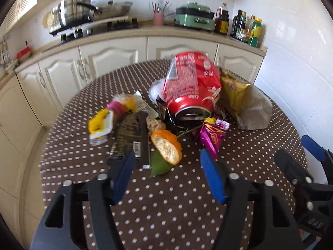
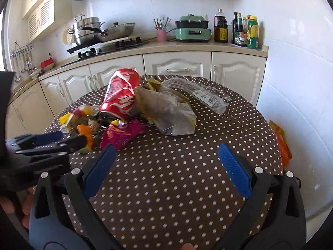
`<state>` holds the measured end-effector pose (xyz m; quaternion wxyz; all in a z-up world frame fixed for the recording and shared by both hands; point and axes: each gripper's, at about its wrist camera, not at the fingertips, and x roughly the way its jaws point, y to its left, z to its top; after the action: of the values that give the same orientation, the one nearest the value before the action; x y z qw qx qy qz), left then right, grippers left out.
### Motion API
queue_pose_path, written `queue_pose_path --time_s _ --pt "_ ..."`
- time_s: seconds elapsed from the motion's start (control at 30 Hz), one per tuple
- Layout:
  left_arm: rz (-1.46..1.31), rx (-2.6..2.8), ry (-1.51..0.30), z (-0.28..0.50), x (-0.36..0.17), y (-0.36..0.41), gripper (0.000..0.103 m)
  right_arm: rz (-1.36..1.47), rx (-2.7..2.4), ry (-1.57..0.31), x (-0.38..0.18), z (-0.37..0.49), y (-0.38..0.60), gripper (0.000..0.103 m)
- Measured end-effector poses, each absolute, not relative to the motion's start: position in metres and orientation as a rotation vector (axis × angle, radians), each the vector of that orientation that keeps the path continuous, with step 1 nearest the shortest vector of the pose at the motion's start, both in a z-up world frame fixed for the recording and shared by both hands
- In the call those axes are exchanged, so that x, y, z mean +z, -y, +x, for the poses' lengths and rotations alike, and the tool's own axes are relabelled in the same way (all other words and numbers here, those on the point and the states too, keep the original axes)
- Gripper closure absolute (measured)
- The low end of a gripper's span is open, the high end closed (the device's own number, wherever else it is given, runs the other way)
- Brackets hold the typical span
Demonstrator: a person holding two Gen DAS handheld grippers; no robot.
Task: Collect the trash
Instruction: 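Grasp the orange peel with the left tool while the right tool grasps the pink candy wrapper, then carry both items over the blue bucket and open both tools to drop them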
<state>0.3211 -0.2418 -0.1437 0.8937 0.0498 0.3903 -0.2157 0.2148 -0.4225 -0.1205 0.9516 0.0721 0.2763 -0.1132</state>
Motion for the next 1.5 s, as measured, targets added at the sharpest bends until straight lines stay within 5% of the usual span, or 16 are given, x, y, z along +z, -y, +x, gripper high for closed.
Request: queue_pose_path --time_s 0.1,0.17,0.67,0.7,0.77,0.83,1.5 --pt "0.080 -0.456 -0.843 0.336 -0.153 0.245 0.062 0.145 -0.228 -0.581 -0.124 0.224 0.427 0.006" --pt "0.051 -0.484 -0.874 0.344 -0.158 0.245 0.085 0.157 -0.212 -0.600 -0.128 0.232 0.429 0.006" --pt "-0.098 -0.439 -0.776 0.303 -0.128 0.164 0.087 0.152 -0.075 -0.764 -0.135 0.295 0.385 0.007" --pt "-0.099 -0.438 -0.773 0.302 -0.127 0.162 0.087 0.139 -0.086 -0.783 -0.138 0.299 0.383 0.010" --pt "-0.114 -0.449 -0.770 0.300 -0.124 0.154 0.087 0.120 -0.112 -0.828 -0.146 0.305 0.381 0.042" --pt "-0.131 -0.464 -0.763 0.296 -0.123 0.148 0.087 0.142 -0.101 -0.861 -0.152 0.303 0.384 0.056" --pt "-0.379 -0.504 -0.677 0.255 -0.108 0.005 0.087 0.093 0.137 -0.652 -0.102 0.239 0.261 0.058"
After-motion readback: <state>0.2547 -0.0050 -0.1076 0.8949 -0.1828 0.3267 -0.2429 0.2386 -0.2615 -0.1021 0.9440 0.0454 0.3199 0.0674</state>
